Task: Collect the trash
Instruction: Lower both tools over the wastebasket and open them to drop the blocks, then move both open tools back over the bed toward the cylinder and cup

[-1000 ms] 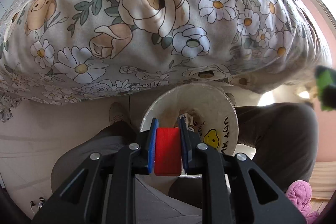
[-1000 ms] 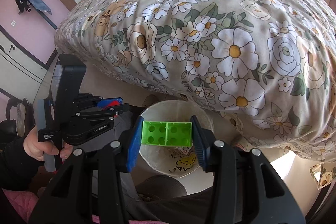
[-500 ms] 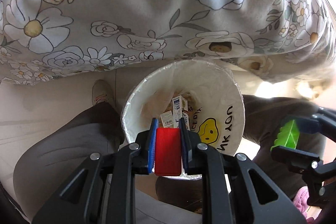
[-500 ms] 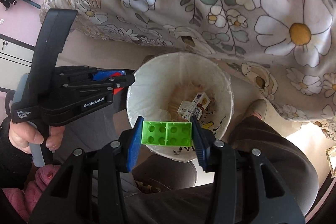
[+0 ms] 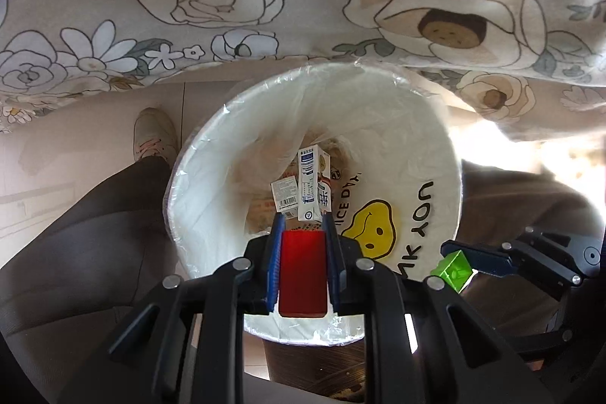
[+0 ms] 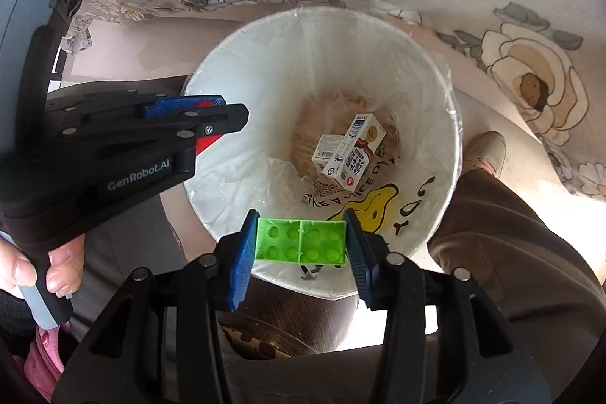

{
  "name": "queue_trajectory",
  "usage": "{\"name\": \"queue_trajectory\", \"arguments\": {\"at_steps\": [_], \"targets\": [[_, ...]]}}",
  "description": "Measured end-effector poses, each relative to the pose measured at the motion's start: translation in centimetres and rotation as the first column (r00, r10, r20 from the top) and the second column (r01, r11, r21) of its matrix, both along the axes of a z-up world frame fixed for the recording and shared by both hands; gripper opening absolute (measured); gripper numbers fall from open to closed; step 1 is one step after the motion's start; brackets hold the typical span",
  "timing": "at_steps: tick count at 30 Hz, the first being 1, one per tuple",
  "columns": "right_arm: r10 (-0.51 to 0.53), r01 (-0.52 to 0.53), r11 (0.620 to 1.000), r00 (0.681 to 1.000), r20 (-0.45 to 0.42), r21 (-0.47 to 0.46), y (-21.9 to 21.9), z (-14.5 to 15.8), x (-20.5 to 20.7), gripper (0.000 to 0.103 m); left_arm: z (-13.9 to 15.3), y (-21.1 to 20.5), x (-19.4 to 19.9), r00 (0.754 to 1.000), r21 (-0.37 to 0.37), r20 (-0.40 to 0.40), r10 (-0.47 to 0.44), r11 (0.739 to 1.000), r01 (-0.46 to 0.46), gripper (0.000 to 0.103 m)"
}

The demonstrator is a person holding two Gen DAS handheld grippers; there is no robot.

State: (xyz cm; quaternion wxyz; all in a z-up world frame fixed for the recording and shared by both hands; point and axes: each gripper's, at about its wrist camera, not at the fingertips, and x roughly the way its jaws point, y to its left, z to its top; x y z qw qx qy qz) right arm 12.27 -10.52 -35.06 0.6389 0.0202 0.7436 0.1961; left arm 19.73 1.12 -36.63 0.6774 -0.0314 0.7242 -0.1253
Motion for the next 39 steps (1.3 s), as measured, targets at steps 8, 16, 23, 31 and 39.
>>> {"name": "queue_trajectory", "arguments": {"at_steps": [8, 16, 23, 31, 39], "targets": [[-0.028, 0.026, 0.999, 0.996, -0.083, -0.023, 0.4, -4.5, 0.7, 0.046, -3.9, -0.5, 0.5, 0.993, -0.035, -0.115, 0.016, 0.999, -0.02, 0.022], [-0.054, 0.049, 0.998, 0.992, -0.115, -0.046, 0.2, -7.6, 1.0, 0.046, -6.7, 0.2, 1.2, 0.982, -0.014, -0.181, 0.06, 0.998, -0.063, 0.022], [-0.059, 0.05, 0.997, 0.989, -0.137, -0.066, 0.6, -9.0, 1.0, 0.063, -7.4, 0.6, 1.6, 0.974, 0.015, -0.2, 0.109, 0.994, -0.108, 0.062], [-0.058, 0.05, 0.996, 0.991, -0.121, -0.069, 0.5, -8.8, 1.1, 0.064, -7.2, 0.0, 1.2, 0.977, 0.026, -0.199, 0.082, 0.997, -0.078, 0.063], [-0.056, 0.05, 0.996, 0.995, -0.086, -0.076, 0.2, -7.0, 0.8, 0.064, -5.4, -0.3, 0.6, 0.985, 0.039, -0.161, 0.067, 0.997, -0.061, 0.063]]}}
